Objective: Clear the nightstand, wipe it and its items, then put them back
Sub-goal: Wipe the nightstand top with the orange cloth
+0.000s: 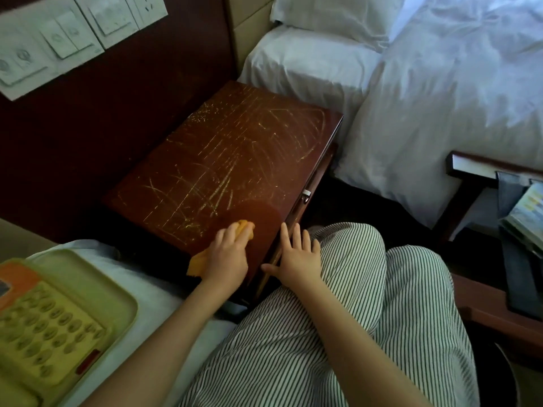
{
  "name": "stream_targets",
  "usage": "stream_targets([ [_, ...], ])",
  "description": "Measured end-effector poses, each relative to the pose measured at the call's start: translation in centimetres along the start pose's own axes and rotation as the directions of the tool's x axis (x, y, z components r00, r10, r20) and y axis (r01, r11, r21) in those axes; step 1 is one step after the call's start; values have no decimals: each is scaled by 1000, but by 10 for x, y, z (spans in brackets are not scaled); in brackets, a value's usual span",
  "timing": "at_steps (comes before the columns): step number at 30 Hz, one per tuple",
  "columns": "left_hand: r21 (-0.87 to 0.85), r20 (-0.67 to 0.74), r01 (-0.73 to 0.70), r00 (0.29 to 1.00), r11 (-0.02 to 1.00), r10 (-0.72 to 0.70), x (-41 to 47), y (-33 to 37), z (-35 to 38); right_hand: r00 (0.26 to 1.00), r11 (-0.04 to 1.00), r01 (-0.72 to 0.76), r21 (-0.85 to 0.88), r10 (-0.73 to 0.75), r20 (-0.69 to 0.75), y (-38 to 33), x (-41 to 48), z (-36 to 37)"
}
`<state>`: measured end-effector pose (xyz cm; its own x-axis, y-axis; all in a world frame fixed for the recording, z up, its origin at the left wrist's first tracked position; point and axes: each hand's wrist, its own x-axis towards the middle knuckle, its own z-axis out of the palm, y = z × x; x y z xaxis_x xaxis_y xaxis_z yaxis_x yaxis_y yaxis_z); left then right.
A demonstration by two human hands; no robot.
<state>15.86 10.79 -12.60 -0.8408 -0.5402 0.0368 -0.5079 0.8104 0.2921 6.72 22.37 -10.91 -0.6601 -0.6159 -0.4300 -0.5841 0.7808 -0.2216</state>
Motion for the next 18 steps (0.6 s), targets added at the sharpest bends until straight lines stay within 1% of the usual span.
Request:
stream_targets([
  [3, 19, -10, 79, 997, 997, -79, 32, 13, 3, 999, 1000, -10, 15, 10, -34, -2, 0, 0],
  [5, 6, -6, 88, 996, 996, -88, 45, 24, 8, 999, 1000, -19, 15, 20, -43, -2, 0, -1],
  [7, 4, 9, 36, 999, 999, -36, 46, 32, 10, 999, 1000, -16, 21, 17, -38, -1, -1, -2],
  [9, -10, 51, -71, 996, 997, 71, 36, 34, 10, 1000, 999, -10, 31, 11, -24, 2, -1, -1],
  [11, -22, 94, -189, 977, 982, 190, 17, 27, 8, 1000, 999, -9, 49, 8, 13, 5, -1, -1],
  [12, -12, 95, -228, 969, 974, 228, 7, 20, 7, 1000, 999, -10, 52, 9, 27, 6, -1, -1],
  [13, 10, 81, -233, 969, 972, 232, -1, 12, 5, 999, 998, -10, 54, 8, 41, 7, -1, -2],
  [14, 56, 52, -207, 978, 977, 204, -6, 4, 2, 999, 998, -7, 59, 4, 53, 8, -1, -2],
  [16, 168, -22, -74, 997, 983, 79, -4, -9, 0, 999, 998, 7, 65, -10, 52, 8, -1, -3],
  [18, 178, -53, 51, 998, 983, -42, 10, -8, -4, 999, 998, 21, 66, -24, 36, 6, -1, -4],
])
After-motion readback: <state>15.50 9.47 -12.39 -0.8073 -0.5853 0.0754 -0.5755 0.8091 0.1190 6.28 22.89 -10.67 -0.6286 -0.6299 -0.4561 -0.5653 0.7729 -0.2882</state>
